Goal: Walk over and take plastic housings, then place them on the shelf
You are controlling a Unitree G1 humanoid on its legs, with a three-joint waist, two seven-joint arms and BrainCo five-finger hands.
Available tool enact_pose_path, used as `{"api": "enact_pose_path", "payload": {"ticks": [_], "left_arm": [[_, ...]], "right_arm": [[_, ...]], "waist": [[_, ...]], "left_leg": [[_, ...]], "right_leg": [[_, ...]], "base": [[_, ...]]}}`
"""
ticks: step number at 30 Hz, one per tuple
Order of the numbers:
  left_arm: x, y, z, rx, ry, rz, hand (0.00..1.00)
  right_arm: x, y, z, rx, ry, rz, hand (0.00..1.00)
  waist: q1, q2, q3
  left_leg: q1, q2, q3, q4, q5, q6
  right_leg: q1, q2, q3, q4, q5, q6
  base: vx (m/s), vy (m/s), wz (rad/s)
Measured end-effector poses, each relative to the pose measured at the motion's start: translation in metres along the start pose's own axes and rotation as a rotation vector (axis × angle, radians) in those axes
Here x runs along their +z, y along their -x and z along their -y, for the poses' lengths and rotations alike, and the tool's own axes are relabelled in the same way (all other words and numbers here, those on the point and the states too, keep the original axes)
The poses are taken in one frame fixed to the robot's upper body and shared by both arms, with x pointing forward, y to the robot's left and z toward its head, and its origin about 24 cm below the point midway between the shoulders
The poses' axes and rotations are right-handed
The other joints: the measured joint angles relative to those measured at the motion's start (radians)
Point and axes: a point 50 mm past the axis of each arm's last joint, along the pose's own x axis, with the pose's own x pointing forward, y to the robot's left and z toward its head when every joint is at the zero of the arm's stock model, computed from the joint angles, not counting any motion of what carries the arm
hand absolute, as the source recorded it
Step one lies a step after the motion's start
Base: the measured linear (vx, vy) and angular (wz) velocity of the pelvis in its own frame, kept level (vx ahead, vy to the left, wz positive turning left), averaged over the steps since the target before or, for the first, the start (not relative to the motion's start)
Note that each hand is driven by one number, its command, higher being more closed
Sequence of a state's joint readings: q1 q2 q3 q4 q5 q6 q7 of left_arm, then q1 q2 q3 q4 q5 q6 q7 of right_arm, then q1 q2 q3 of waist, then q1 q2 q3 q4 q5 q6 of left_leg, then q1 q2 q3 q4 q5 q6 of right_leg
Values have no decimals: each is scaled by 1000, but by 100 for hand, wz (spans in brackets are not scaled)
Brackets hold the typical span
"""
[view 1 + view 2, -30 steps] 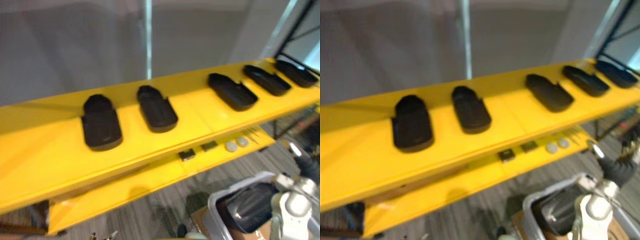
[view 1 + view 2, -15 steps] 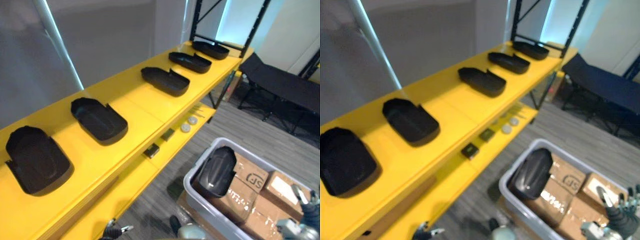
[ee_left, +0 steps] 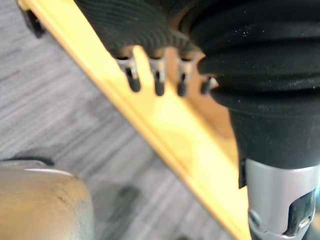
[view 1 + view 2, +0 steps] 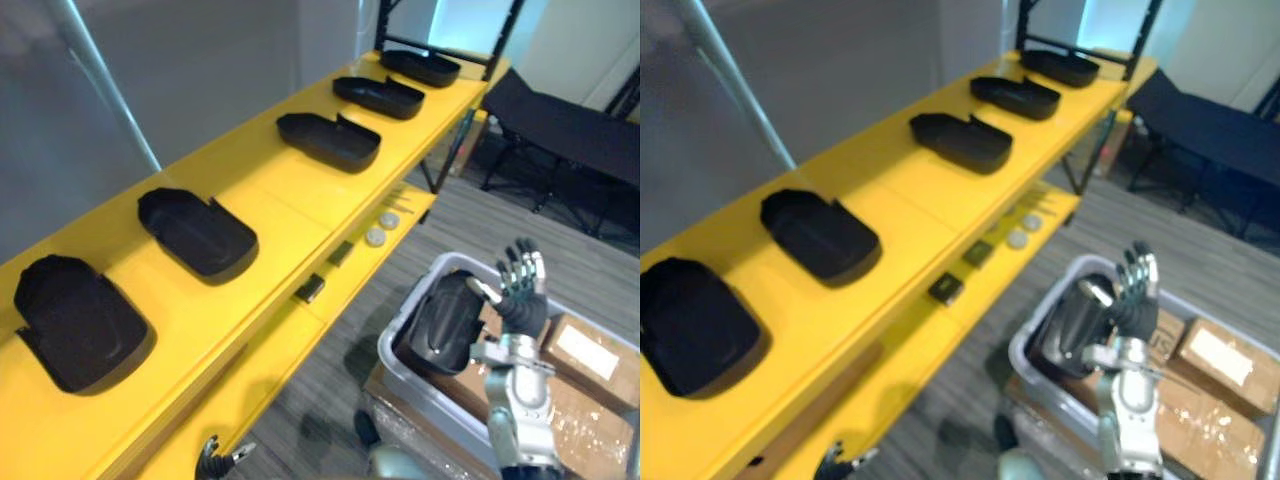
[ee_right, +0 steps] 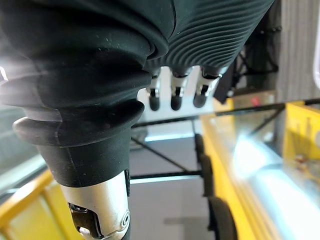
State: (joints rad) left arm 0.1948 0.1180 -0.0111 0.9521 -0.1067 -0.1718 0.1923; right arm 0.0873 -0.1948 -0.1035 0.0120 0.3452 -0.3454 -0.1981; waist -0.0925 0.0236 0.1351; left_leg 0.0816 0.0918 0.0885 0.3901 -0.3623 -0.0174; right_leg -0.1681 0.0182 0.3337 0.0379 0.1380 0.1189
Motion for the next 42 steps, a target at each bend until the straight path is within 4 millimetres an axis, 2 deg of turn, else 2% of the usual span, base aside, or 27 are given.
{"api": "enact_pose_path", "payload": {"ticks": [4,5,6,7,8,9,10,12,13,15,16,17,18,19,20,21,23,24,25,26,28,30,32,34,37,39,42], "left_arm": [[17,-4,6,-31,-41,64,0],[25,-5,7,-33,-34,91,0],[29,-5,6,-29,-29,102,0],[28,-6,4,-17,-17,84,0],[28,-7,1,2,-2,74,0],[27,-7,-1,12,1,57,0],[22,-8,-6,31,19,21,0],[15,-8,-16,60,16,-7,0],[2,-5,-23,75,2,-51,0],[-24,4,-41,124,-3,-133,0],[-40,12,-48,145,-5,-181,0],[-55,20,-53,153,-12,-225,0],[-61,24,-56,158,-17,-244,0],[-71,30,-60,161,-22,-277,0],[-75,31,-55,143,-10,-295,0],[-77,33,-44,124,13,-301,0],[-75,31,-31,106,62,-299,0],[-74,31,-19,107,98,-302,0],[-77,33,-17,124,131,-314,0],[-80,36,-13,130,142,-324,0],[-82,40,-3,139,158,-309,0],[-78,38,-7,167,148,-285,0],[-71,34,-9,182,141,-245,0],[-64,31,-12,164,109,-212,0],[-49,22,-17,117,60,-151,0],[-35,15,-16,97,68,-107,0],[-10,7,-13,72,71,-11,0]], "right_arm": [[-14,17,-1,-53,-27,-73,0],[-21,28,0,-70,-39,-110,0],[-25,35,-4,-58,-50,-135,0],[-29,42,-10,-17,-52,-156,0],[-31,45,-13,2,-52,-167,0],[-31,46,-14,10,-53,-169,0],[-31,45,-17,30,-38,-155,0],[-31,42,-25,54,-36,-139,0],[-35,39,-37,89,-29,-139,0],[-41,36,-56,147,-17,-148,0],[-43,35,-66,173,-8,-148,0],[-42,33,-73,193,-2,-141,0],[-42,33,-76,202,-4,-136,0],[-41,32,-80,210,-8,-135,0],[-43,31,-76,201,12,-158,0],[-46,31,-71,208,46,-187,0],[-49,31,-63,214,90,-216,0],[-53,33,-53,208,133,-254,0],[-58,39,-41,183,155,-296,0],[-60,42,-31,160,174,-318,0],[-59,42,-10,83,184,-348,0],[-59,45,5,26,190,-370,0],[-61,43,20,-26,212,-395,0],[-66,46,26,-62,192,-426,0],[-72,48,18,-48,127,-448,0],[-71,36,9,-28,106,-424,0],[-65,-11,-1,-33,97,-360,0]], "waist": [[-3,-1,45],[-3,-20,63],[3,-34,75],[17,-23,82],[21,-36,81],[27,-41,83],[38,-42,83],[59,-41,81],[78,-42,78],[109,-53,66],[126,-64,60],[146,-72,55],[153,-75,53],[158,-85,48],[159,-78,46],[158,-46,42],[143,-13,35],[124,19,44],[120,26,43],[119,23,43],[115,24,43],[100,22,45],[80,19,63],[79,9,79],[90,0,90],[99,11,108],[114,24,168]], "left_leg": [[37,0,15,14,-60,-12],[52,-8,41,36,-88,-8],[55,-12,65,38,-87,1],[49,11,121,13,-78,15],[38,12,160,12,-67,16],[35,12,179,11,-56,18],[13,26,200,16,-33,25],[-17,47,222,19,-6,23],[-37,76,248,18,15,14],[-70,118,289,20,43,-9],[-88,140,317,21,60,-29],[-104,166,347,30,77,-49],[-115,180,358,42,83,-57],[-145,200,365,74,92,-72],[-158,228,362,94,108,-94],[-168,262,361,91,129,-117],[-193,293,355,92,154,-120],[-208,316,335,84,196,-94],[-204,311,300,70,252,-81],[-202,286,244,51,265,-103],[-173,204,140,-48,259,-104],[-147,193,119,-105,257,-106],[-133,177,115,-121,230,-146],[-126,152,115,-121,207,-166],[-168,108,112,-109,205,-155],[-208,96,99,-103,210,-147],[-276,80,50,-102,239,-141]], "right_leg": [[-44,38,-5,125,-2,-3],[-45,39,-34,143,4,-19],[-44,42,-36,111,49,-77],[-53,41,-120,118,63,-162],[-101,15,-241,301,-66,-182],[-112,-9,-305,412,-129,-183],[-104,-73,-402,609,-239,-193],[-73,-148,-457,744,-276,-226],[-41,-201,-473,798,-282,-235],[13,-280,-468,789,-272,-221],[47,-322,-465,725,-252,-192],[85,-347,-465,594,-216,-140],[105,-350,-465,515,-196,-112],[142,-346,-474,367,-155,-38],[187,-322,-511,275,-217,49],[208,-288,-548,198,-247,88],[214,-251,-574,135,-258,101],[206,-216,-569,121,-247,87],[192,-207,-537,128,-245,76],[181,-212,-507,128,-240,69],[123,-208,-443,145,-231,57],[91,-199,-431,161,-231,57],[77,-212,-414,156,-223,69],[81,-245,-422,153,-215,84],[87,-317,-523,90,-141,93],[88,-325,-552,43,-94,95],[88,-332,-608,-5,-44,89]], "base": [[-114,-8,-49],[-220,-7,-84],[-421,-37,-124],[-375,-45,-131],[-377,-44,-113],[-295,-17,-85],[-273,-13,-55],[-239,-79,-54],[-208,-186,-88],[-158,-229,-98],[-137,-310,-111],[-127,-335,-110],[-124,-401,-100],[-134,-449,-77],[-165,-553,-85],[-136,-452,-62],[-116,-391,-32],[-134,-358,-36],[-114,-237,-56],[-111,-128,-90],[-112,-41,-88],[-110,-31,-33],[-154,76,-23],[-136,167,-4],[-125,149,8],[-95,77,19],[-110,24,45]]}}
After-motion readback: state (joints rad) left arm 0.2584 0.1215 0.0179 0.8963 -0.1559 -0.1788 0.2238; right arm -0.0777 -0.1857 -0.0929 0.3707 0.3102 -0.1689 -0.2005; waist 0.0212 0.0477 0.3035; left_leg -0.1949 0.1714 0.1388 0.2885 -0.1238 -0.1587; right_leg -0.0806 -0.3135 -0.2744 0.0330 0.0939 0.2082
